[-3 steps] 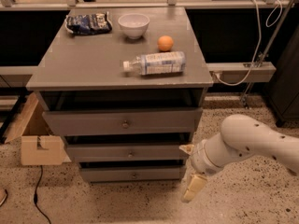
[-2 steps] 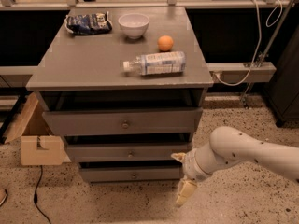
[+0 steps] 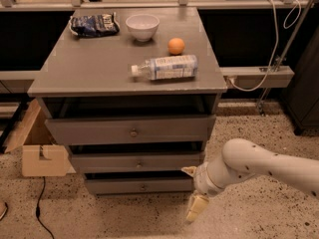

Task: Open bottom drawer

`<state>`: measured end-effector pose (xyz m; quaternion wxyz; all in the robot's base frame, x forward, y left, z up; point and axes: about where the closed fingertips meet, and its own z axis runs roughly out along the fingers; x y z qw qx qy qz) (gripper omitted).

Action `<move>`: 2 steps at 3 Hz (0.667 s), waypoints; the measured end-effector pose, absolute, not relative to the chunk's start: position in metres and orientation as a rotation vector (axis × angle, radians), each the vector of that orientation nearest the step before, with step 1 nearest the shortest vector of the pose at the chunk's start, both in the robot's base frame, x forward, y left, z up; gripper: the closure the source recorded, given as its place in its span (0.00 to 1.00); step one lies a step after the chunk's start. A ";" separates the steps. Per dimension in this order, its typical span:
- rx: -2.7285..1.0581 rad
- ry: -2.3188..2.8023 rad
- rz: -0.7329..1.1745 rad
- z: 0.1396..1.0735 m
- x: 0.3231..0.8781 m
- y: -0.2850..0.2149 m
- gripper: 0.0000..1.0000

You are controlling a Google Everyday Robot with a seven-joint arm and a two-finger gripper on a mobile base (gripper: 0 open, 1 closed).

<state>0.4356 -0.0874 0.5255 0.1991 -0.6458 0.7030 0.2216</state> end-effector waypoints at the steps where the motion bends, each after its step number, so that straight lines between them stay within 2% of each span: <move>1: -1.785 1.977 0.641 0.516 0.434 -0.090 0.00; 2: -1.818 1.955 0.645 0.472 0.439 -0.098 0.00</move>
Offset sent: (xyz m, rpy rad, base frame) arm -0.0073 -0.0196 -0.1656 0.0363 0.0787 0.0738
